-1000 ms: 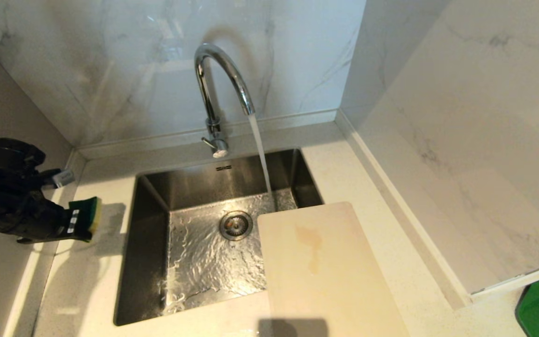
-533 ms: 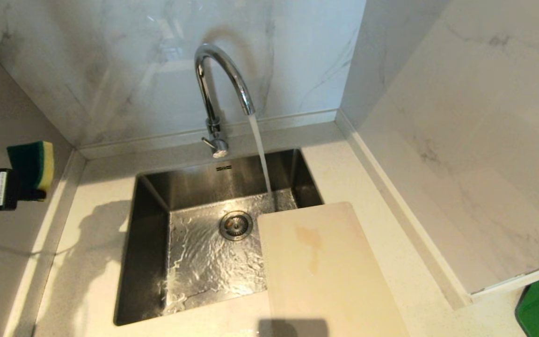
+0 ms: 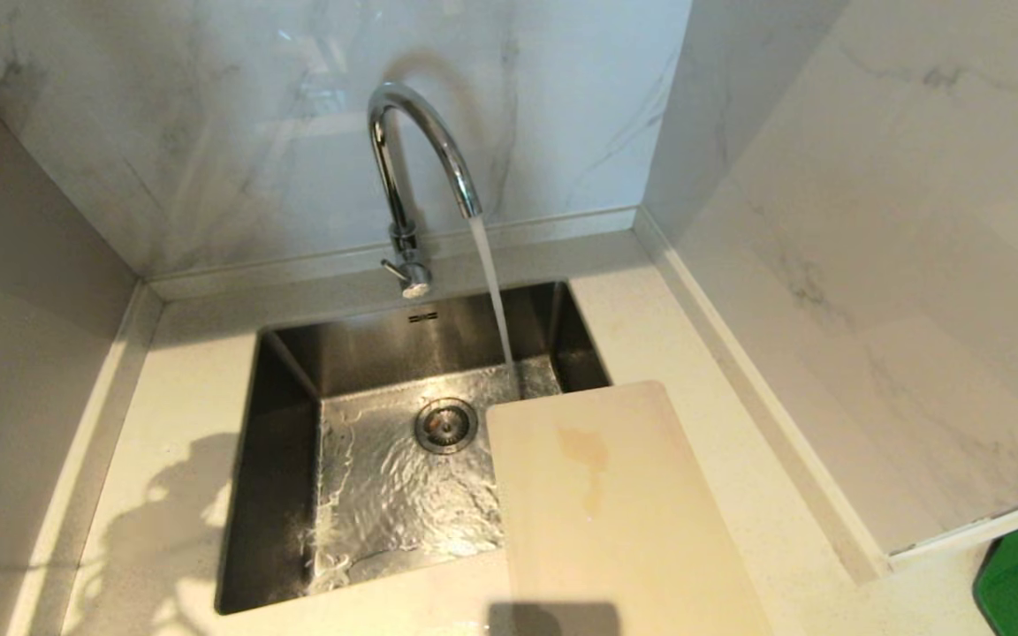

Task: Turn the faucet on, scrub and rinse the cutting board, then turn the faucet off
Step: Pick up the cutting board

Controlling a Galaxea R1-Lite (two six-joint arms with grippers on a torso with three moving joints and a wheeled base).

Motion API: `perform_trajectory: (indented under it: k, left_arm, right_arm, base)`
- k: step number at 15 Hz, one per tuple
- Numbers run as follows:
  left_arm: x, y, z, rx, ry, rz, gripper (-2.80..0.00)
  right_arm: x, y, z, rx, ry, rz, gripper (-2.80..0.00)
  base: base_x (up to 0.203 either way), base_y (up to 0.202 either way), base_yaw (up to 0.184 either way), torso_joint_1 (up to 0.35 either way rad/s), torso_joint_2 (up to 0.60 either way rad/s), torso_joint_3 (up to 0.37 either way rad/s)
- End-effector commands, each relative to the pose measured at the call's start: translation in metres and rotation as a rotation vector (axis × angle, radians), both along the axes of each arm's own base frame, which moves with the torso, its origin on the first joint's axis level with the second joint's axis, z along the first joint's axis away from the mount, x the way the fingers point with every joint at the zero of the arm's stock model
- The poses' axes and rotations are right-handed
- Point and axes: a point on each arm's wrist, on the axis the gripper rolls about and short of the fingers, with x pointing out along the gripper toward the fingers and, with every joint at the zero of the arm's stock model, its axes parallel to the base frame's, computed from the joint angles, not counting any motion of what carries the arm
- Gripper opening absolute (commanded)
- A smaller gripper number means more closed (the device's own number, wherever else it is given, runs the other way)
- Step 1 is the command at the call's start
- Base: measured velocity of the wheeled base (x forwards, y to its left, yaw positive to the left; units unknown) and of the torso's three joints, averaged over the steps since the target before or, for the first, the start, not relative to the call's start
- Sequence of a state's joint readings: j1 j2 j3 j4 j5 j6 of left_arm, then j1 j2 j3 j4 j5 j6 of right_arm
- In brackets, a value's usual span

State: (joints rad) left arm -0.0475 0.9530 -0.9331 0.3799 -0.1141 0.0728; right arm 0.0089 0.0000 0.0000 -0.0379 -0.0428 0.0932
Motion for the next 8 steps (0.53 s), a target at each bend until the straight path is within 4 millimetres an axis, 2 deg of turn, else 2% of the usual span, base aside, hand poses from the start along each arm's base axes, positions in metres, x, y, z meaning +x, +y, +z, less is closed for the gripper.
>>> perform_trajectory:
  k: [1, 4, 8]
  left_arm:
    - [-0.045, 0.001, -0.036, 0.033, -0.064, -0.047, -2.8]
    - [-0.069, 0.002, -0.084, 0.052, -0.187, -0.068, -2.8]
    - [-0.095, 0.004, -0.128, 0.055, -0.303, -0.051, -2.8]
  right_arm:
    - [0.0, 0.0, 0.0, 0.0, 0.001, 0.0, -2.8]
    - [0.0, 0.0, 0.0, 0.0, 0.001, -0.001, -2.8]
    - [0.0, 0.0, 0.0, 0.0, 0.001, 0.0, -2.8]
  base:
    - [0.0, 0.0, 0.0, 0.0, 0.0, 0.0]
    - [0.0, 0.0, 0.0, 0.0, 0.0, 0.0]
    - [0.0, 0.0, 0.0, 0.0, 0.0, 0.0]
